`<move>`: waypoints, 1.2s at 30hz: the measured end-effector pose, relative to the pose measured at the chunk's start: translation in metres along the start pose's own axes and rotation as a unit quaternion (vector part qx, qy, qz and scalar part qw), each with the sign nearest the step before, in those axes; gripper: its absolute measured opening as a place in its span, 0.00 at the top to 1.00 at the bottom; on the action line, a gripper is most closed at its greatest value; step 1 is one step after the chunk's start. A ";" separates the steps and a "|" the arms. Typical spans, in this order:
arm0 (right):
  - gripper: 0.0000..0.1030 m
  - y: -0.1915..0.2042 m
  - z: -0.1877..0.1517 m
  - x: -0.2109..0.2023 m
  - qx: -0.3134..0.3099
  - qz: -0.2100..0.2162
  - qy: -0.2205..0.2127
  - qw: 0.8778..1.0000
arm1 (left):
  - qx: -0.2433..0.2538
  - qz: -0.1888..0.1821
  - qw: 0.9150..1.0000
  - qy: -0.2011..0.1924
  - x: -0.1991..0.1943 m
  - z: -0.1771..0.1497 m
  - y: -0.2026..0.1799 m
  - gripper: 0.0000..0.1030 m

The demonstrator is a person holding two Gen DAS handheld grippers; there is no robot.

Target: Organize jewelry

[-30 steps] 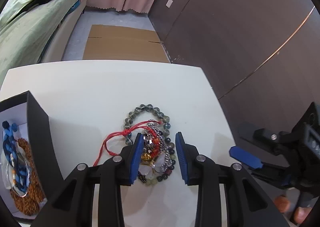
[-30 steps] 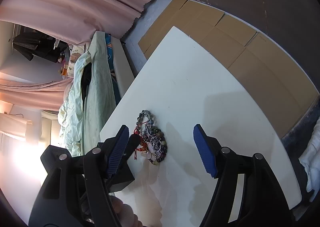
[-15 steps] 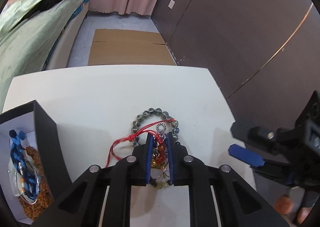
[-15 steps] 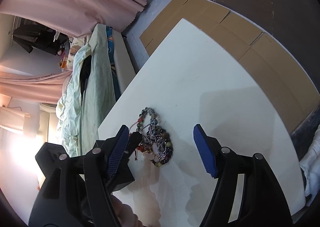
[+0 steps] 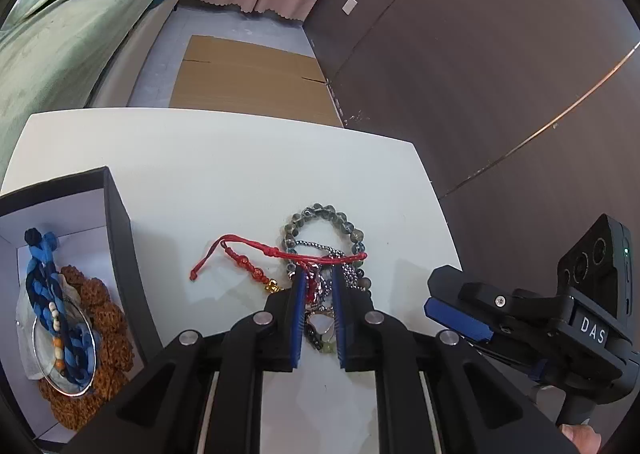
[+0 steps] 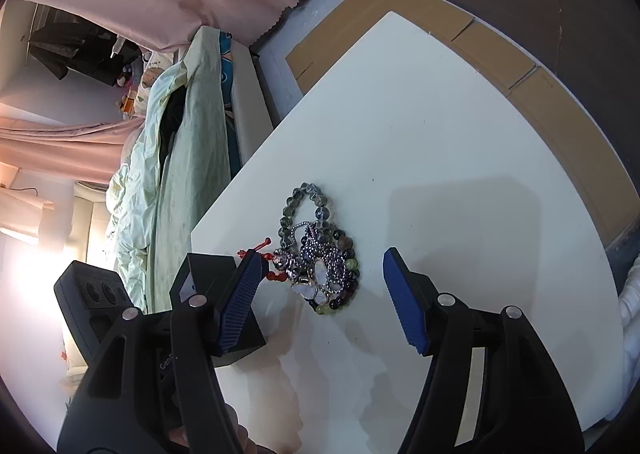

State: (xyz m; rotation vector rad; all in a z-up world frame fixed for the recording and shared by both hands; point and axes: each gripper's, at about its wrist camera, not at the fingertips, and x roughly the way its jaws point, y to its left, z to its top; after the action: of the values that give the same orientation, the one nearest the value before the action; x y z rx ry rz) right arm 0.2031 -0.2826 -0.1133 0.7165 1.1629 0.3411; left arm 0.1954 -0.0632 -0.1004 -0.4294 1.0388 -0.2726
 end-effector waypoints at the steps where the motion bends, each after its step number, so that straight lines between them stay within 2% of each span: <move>1: 0.37 0.001 -0.001 0.000 -0.001 0.000 0.000 1.000 | 0.002 0.003 1.000 -0.002 -0.001 -0.001 -0.001 0.90; 2: 0.37 0.001 -0.001 -0.001 -0.002 0.000 0.000 1.000 | 0.002 0.007 1.000 -0.006 -0.002 -0.003 -0.001 0.91; 3: 0.37 0.002 -0.001 -0.001 -0.004 0.000 0.000 1.000 | 0.003 0.010 1.000 -0.008 -0.002 -0.005 -0.002 0.99; 9: 0.37 0.004 -0.001 -0.003 -0.012 0.001 0.001 1.000 | 0.015 0.011 0.999 -0.031 -0.019 -0.002 -0.005 0.99; 14: 0.37 0.011 -0.006 0.003 -0.023 0.004 0.011 1.000 | 0.001 0.001 0.999 -0.048 -0.037 0.001 0.004 0.99; 21: 0.59 0.030 -0.014 0.020 -0.058 0.011 0.022 0.998 | -0.009 -0.011 0.997 -0.080 -0.069 0.006 0.014 0.99; 23: 0.62 0.036 -0.015 0.024 -0.071 0.010 0.021 0.997 | -0.013 -0.015 0.996 -0.085 -0.074 0.006 0.018 0.99; 31: 0.62 0.060 -0.018 0.044 -0.136 -0.029 0.010 0.990 | -0.026 -0.031 0.994 -0.100 -0.093 0.009 0.030 0.99; 36: 0.62 0.080 -0.028 0.061 -0.197 -0.073 0.008 0.978 | -0.037 -0.040 0.992 -0.112 -0.113 0.008 0.044 0.99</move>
State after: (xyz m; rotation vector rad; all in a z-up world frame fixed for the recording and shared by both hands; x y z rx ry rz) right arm 0.2099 -0.1789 -0.1091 0.2815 1.1123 0.4385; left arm 0.1486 0.0247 -0.0307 -0.5569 0.8143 -0.2511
